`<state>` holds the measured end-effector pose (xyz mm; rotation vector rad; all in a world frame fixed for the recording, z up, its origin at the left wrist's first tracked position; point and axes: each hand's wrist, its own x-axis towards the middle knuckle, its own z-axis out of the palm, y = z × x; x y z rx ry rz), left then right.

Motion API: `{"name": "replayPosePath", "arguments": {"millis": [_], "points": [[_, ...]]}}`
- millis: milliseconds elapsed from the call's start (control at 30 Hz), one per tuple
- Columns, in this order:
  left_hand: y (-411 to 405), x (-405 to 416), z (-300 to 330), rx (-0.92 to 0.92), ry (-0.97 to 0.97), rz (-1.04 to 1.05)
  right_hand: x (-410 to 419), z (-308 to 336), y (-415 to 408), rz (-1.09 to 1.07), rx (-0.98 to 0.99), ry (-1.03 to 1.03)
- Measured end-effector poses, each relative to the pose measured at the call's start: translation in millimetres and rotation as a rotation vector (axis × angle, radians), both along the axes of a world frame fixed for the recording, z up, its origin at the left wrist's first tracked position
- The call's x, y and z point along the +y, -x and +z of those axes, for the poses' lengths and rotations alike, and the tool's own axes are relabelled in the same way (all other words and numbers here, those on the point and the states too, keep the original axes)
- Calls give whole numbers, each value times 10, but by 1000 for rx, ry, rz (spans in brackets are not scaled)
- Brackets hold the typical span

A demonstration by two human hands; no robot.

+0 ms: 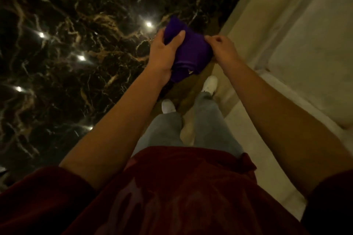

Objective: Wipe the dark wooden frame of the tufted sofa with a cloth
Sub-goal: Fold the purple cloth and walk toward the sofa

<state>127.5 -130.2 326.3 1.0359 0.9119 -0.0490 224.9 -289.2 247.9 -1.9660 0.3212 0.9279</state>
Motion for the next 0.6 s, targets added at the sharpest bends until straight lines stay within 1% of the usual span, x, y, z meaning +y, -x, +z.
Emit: {"name": "replayPosePath", "arguments": {"millis": [33, 100, 133, 167, 233, 300, 367, 467, 533, 600], "points": [[-13, -5, 21, 4, 12, 3, -29, -13, 47, -38, -1, 3], [-240, -450, 231, -23, 23, -133, -593, 148, 89, -267, -11, 16], [-292, -561, 274, -26, 39, -153, -718, 192, 126, -331, 37, 26], [-386, -716, 341, -33, 52, -173, -897, 264, 150, -393, 117, 15], [-538, -1030, 465, -43, 65, -223, -1184, 438, 217, -473, 330, -94], [-688, -1342, 576, -65, 92, -251, -1420, 602, 266, -458, 437, -224], [-822, -1653, 655, -76, 110, -299, -1603, 758, 246, -523, 401, -365], [-969, -2051, 756, -74, 167, -367, -1846, 967, 112, -766, 250, -594], [-1066, -2250, 816, -53, 203, -398, -2034, 1105, -4, -924, 184, -743], [-1170, -2409, 890, -31, 212, -423, -2230, 1246, -133, -1031, 110, -827]]}}
